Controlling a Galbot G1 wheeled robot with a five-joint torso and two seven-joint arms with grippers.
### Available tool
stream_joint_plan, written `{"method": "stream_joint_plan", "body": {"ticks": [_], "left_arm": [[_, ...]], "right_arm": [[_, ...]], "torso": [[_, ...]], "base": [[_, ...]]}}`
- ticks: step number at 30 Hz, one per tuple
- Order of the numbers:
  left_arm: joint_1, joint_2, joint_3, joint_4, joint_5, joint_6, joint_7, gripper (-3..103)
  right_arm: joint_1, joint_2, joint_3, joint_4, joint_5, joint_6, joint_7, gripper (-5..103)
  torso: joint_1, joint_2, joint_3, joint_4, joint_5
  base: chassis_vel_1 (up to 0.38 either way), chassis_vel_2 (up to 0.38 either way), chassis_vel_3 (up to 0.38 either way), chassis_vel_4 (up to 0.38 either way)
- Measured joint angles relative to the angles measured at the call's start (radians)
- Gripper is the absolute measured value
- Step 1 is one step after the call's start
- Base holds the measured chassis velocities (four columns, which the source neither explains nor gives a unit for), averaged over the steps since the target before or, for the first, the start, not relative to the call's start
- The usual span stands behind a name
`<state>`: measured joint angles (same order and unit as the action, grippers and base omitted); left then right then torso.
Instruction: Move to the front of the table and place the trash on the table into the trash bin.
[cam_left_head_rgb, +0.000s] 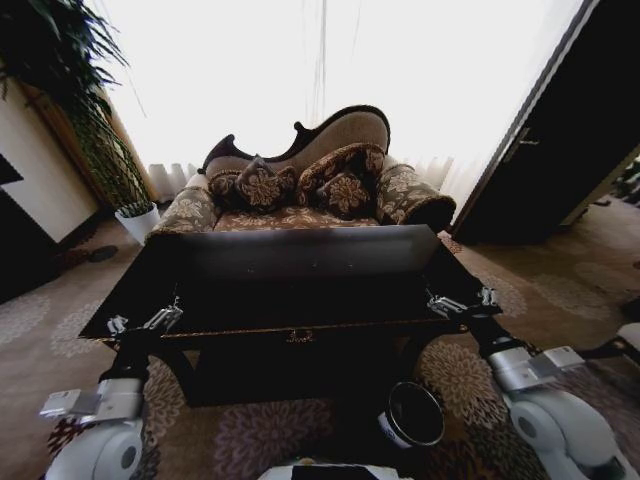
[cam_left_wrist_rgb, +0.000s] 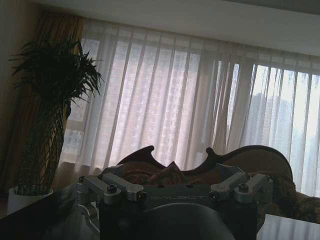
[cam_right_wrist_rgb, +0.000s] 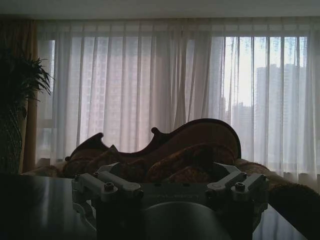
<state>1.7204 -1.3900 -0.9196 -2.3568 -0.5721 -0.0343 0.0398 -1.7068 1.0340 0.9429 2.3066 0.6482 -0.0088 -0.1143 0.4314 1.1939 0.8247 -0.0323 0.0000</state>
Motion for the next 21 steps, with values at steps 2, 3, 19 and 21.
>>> {"method": "stream_joint_plan", "body": {"ticks": [2, 3, 19, 21], "left_arm": [[-0.002, 0.000, 0.002, 0.002, 0.001, 0.000, 0.000, 100], [-0.003, 0.000, 0.003, 0.003, 0.003, 0.000, 0.000, 100], [-0.011, -0.003, 0.020, 0.014, 0.012, 0.000, 0.000, 100], [-0.011, -0.004, 0.022, 0.015, 0.014, 0.000, 0.000, 100]], "right_arm": [[0.000, 0.000, 0.000, -0.002, 0.001, 0.004, -0.007, 100], [0.000, 0.000, 0.000, -0.003, 0.001, 0.007, -0.014, 100], [-0.007, 0.008, 0.002, -0.005, 0.000, 0.019, -0.053, 100], [-0.010, 0.011, 0.002, -0.006, -0.004, 0.021, -0.061, 100]], "torso": [[0.000, 0.000, 0.000, 0.0000, 0.0000], [0.000, 0.000, 0.000, -0.0001, 0.0000], [0.000, 0.000, 0.000, -0.0001, -0.0002], [0.000, 0.000, 0.000, 0.0000, 0.0002]], "base": [[0.000, 0.000, 0.000, 0.000], [0.052, -0.048, -0.046, 0.035], [0.210, -0.199, -0.207, 0.197], [0.328, -0.314, -0.314, 0.307]]}}
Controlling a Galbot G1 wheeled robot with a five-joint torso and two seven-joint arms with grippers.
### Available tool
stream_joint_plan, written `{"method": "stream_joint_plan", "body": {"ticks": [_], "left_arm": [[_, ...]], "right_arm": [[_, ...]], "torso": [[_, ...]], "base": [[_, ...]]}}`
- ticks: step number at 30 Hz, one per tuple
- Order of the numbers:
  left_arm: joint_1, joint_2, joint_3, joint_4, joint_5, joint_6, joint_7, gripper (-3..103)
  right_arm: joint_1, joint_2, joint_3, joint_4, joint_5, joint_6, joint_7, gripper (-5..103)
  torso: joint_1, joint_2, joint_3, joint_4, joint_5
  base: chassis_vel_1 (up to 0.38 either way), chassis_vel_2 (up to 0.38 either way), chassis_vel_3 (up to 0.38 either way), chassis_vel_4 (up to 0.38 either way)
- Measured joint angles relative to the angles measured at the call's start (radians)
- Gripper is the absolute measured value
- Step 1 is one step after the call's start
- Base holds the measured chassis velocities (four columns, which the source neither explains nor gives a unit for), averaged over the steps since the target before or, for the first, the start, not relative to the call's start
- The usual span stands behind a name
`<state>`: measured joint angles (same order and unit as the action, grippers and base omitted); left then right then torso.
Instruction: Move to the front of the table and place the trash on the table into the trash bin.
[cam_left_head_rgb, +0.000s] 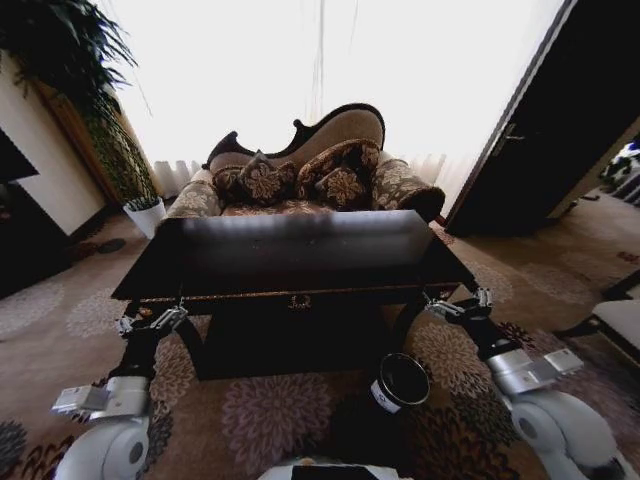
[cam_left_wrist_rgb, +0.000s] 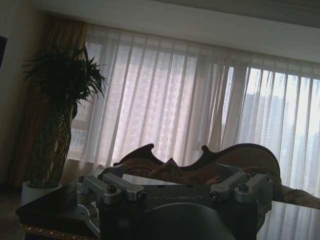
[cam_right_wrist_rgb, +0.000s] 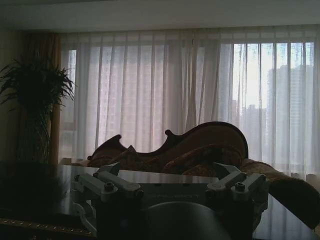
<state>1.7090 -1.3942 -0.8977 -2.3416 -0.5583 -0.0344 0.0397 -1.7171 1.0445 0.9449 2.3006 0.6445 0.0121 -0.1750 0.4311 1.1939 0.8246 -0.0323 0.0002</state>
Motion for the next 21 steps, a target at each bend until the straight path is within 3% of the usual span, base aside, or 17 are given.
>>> {"method": "stream_joint_plan", "body": {"ticks": [21], "left_arm": [[-0.002, -0.001, 0.016, 0.007, 0.014, -0.002, 0.000, 100]], "right_arm": [[-0.003, 0.011, 0.001, -0.009, -0.011, 0.022, -0.019, 100]], "torso": [[0.000, 0.000, 0.000, -0.0002, -0.0002]], "base": [[0.357, -0.367, -0.349, 0.350]]}}
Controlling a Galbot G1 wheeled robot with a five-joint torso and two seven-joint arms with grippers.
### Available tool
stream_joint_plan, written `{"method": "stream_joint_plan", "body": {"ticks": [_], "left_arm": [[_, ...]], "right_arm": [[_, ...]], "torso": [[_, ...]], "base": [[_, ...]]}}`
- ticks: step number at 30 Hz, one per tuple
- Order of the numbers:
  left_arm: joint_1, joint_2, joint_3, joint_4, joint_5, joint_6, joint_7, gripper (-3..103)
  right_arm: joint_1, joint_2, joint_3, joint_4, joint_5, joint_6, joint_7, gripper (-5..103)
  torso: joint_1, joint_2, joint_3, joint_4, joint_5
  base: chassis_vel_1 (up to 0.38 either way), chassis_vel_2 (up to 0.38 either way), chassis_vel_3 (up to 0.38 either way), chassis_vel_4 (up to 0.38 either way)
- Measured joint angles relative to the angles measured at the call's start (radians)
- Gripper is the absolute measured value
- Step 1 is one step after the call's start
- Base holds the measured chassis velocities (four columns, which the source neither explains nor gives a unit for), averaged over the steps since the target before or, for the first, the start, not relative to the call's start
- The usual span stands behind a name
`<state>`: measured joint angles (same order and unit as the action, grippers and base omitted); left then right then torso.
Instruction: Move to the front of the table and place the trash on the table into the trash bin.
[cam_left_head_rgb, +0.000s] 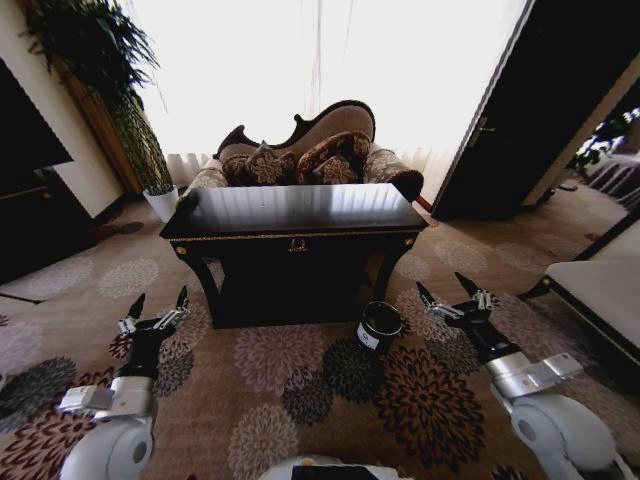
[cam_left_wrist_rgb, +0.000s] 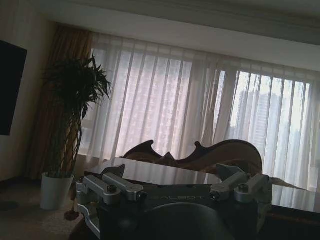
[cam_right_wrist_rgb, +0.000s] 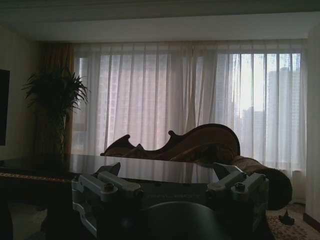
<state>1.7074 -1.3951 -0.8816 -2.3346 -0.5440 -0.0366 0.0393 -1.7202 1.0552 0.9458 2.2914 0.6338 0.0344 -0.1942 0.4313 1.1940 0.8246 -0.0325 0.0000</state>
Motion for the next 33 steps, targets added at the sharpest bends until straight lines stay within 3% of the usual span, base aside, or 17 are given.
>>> {"method": "stream_joint_plan", "body": {"ticks": [17, 33], "left_arm": [[0.000, -0.006, 0.010, 0.003, 0.009, 0.000, 0.000, 100], [0.004, -0.009, 0.017, 0.003, 0.017, -0.003, 0.000, 100]], "right_arm": [[-0.004, 0.000, 0.000, -0.003, 0.005, 0.020, -0.008, 100], [-0.012, 0.014, 0.003, 0.004, 0.002, 0.030, -0.019, 100]], "torso": [[-0.001, 0.001, -0.001, 0.0001, -0.0003], [-0.001, 0.000, 0.000, 0.0001, -0.0001]], "base": [[0.301, -0.309, -0.298, 0.324], [-0.003, 0.003, 0.004, -0.002]]}}
